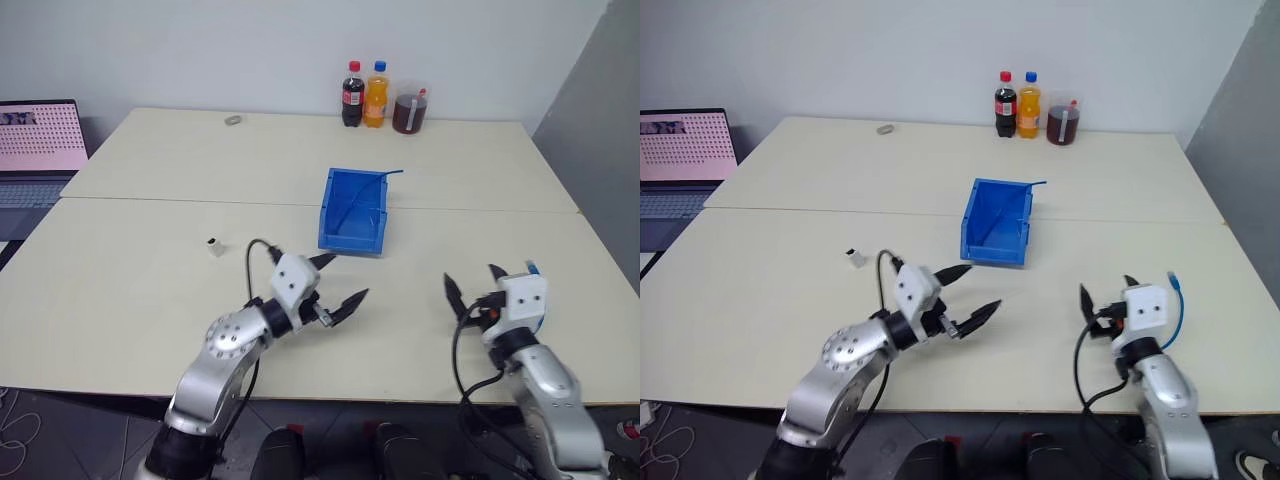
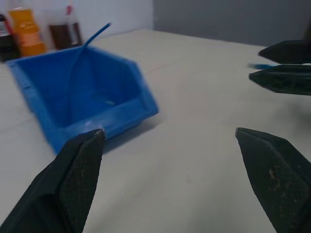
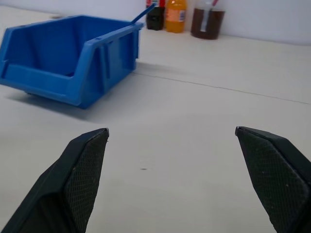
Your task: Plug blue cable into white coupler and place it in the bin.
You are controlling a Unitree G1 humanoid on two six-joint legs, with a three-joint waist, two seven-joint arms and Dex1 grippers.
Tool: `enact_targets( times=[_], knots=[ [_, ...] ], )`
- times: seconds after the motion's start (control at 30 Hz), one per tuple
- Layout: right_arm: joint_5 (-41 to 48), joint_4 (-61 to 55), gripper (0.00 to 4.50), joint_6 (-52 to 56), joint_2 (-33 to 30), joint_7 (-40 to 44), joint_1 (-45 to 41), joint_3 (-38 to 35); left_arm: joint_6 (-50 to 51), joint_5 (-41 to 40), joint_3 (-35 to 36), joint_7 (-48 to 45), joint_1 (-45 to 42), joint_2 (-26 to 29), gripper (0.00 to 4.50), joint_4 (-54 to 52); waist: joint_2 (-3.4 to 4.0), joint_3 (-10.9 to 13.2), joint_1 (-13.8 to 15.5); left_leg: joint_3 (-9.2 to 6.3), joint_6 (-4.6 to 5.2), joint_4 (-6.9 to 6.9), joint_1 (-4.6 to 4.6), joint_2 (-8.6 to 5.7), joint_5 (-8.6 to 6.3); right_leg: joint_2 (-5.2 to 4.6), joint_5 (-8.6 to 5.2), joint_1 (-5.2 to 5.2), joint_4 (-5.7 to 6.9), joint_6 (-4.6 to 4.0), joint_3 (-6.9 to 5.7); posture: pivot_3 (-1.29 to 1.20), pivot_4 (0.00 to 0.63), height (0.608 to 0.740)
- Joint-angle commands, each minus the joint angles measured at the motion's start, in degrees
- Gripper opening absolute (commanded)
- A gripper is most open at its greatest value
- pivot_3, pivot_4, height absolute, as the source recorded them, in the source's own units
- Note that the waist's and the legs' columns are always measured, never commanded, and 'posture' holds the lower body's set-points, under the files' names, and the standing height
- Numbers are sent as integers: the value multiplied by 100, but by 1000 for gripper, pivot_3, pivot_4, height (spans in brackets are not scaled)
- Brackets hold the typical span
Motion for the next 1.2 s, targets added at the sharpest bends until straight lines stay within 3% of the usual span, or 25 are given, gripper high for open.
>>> enact_targets(
  times=[0.03, 0.13, 0.33, 0.63, 0.77, 1.2],
  knots=[
    [475, -540, 4443, 953, -339, -270, -149, -1002, 702, -415, -474, -944, -812, 328, 4500, -182, 2, -3, -1, -1, 0, 1, -1, -1, 0, 0, 0, 0, 2, 0, -1, 0, 150, 740],
    [726, -340, 4443, 2111, -921, -293, -539, -1637, 1176, -840, -623, -1683, -1429, 579, 4500, -128, 22, 0, -37, -5, 0, 2, 0, -1, 0, 6, -1, 3, 1, -1, 0, 0, 150, 740],
    [882, 840, 4443, 3242, -1649, -129, -1165, -1906, 1281, -942, -725, -2032, -1870, 581, 4500, 213, 31, -6, -43, -12, 4, 1, 9, -1, 2, 13, -7, 16, -2, -2, -2, 0, 150, 740],
    [999, 2352, 4443, 3519, -2148, 298, -1944, -1804, 1107, -794, -901, -2256, -1949, 593, 4500, 328, 41, 1, -38, -11, 4, 1, 7, -3, 2, 12, -6, 17, -6, -5, 1, 0, 150, 740],
    [1124, 2618, 3832, 3504, -2222, 485, -2065, -1864, 1059, -786, -848, -2281, -1873, 644, 4500, 313, 41, 1, -36, -11, 4, 1, 7, -3, 2, 12, -6, 18, -7, -5, 1, 0, 150, 740],
    [1317, 2372, 465, 3526, -2331, 998, -1925, -1888, 950, -817, -843, -2308, -1776, 665, 4500, 387, 42, 1, -38, -11, 4, 1, 7, -2, 2, 12, -9, 19, -8, 0, 0, 0, 150, 740]
  ],
)
